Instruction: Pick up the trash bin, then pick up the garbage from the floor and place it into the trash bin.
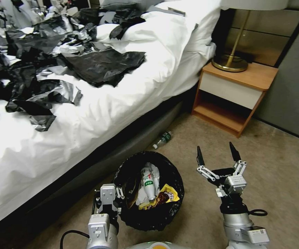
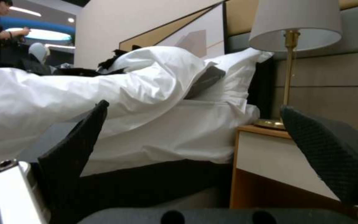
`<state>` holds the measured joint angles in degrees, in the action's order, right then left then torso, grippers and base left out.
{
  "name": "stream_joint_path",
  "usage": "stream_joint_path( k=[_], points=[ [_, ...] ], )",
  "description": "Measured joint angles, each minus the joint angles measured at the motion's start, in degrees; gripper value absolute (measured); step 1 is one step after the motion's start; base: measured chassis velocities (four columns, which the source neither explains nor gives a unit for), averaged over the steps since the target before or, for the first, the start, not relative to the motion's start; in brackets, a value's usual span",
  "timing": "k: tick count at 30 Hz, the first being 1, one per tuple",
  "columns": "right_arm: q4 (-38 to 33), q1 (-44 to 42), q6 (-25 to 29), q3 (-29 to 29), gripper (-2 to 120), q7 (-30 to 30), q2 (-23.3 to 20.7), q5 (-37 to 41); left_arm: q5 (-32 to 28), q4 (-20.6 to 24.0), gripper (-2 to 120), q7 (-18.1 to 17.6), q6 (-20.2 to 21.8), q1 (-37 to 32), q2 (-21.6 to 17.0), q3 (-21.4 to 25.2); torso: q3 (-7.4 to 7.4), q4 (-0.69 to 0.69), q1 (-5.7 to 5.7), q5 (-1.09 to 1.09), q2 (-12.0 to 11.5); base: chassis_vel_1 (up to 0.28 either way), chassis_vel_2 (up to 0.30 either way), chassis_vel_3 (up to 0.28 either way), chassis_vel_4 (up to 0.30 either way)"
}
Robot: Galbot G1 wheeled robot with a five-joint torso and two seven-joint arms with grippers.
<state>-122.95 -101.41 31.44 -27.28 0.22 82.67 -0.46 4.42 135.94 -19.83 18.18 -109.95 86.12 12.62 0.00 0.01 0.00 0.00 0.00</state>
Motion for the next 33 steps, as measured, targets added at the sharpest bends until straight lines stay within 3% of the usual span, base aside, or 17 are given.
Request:
stream_joint_path(
  k=[17,33],
  points=[
    [0.19,-0.14,0.03,0.23,100,-1.97,-0.86,0.52,0.42,0.06,0,-0.1,-0.05,-0.17,-0.16,-0.18,0.0,-0.01,0.0,0.0,0.0,-0.012,0.01,0.013,-0.012],
    [0.73,0.3,-0.13,0.46,100,-1.91,-0.33,0.18,0.0,-0.32,0,-0.05,0.14,0.53,0.04,-0.06,0.01,-0.02,0.01,-0.01,0.0,-0.161,0.157,0.164,-0.167]
  ],
)
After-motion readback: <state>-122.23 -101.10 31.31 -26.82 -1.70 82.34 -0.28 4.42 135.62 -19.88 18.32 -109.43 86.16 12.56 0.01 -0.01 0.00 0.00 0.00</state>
